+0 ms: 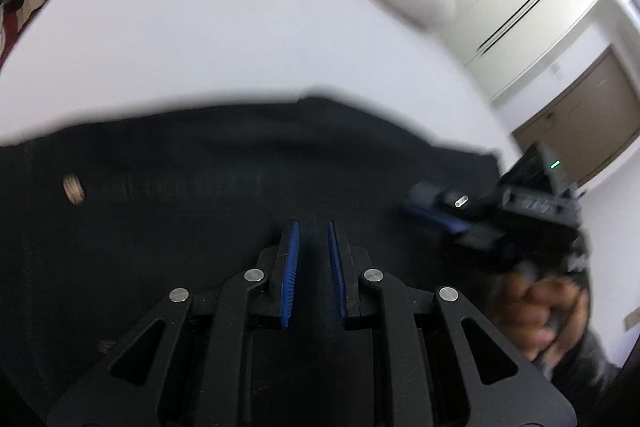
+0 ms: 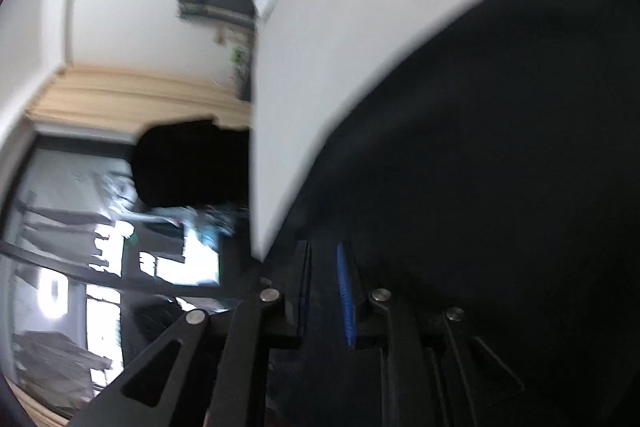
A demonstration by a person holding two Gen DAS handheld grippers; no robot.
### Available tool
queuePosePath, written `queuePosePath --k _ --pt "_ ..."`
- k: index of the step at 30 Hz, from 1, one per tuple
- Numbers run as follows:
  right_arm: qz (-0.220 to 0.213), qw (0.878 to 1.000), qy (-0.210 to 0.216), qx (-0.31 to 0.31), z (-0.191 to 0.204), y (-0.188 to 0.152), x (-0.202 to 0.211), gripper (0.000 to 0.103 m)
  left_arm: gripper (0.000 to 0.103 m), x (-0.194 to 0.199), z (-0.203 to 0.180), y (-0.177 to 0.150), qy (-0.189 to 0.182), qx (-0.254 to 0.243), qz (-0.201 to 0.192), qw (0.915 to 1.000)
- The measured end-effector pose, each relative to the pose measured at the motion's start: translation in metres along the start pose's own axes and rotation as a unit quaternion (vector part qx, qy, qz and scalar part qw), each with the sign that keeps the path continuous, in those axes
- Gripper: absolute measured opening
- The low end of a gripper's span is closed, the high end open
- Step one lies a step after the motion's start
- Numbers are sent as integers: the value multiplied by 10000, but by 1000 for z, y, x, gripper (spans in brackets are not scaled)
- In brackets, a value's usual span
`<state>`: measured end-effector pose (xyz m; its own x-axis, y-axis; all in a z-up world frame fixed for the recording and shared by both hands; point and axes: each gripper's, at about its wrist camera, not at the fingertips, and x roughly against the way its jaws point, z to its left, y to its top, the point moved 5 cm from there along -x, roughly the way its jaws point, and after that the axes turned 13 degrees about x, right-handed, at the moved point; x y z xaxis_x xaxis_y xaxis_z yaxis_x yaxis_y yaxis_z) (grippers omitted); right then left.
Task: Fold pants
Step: 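Hold the jeans seat with the left gripper while the right gripper lowers the hem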
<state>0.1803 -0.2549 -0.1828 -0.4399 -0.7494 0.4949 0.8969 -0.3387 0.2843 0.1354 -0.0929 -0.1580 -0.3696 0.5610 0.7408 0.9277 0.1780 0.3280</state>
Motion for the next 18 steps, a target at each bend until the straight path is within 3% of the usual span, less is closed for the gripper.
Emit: queuePosePath --k 1,4,8,10,12,16,17,18 --pt "-154 9996 -51 -232 -18 5 10 1 15 -3 7 -4 -107 103 11 9999" --pt "-1076 9911 -103 -771 -83 28 72 0 15 1 23 -8 -395 366 -90 9985" --pt "-1919 9756 -655 -843 -128 43 144 0 15 3 27 -8 -327 331 -146 9988" --pt "-2364 9621 -866 -1043 -160 45 192 0 15 9 27 -9 -354 355 -165 9986" --pt "-2605 9522 -1113 -1147 -179 55 215 0 15 17 34 -15 -396 380 -160 9984" --pt "-2941 9236 -2092 -1292 -205 58 295 0 15 26 45 -22 -437 403 -177 9981" --pt "-2980 9173 -2300 -1298 -203 55 312 5 15 30 54 -23 -445 414 -184 9980" --pt "-3049 9129 -2414 -1239 -191 51 318 33 15 29 56 -25 -452 427 -197 9979"
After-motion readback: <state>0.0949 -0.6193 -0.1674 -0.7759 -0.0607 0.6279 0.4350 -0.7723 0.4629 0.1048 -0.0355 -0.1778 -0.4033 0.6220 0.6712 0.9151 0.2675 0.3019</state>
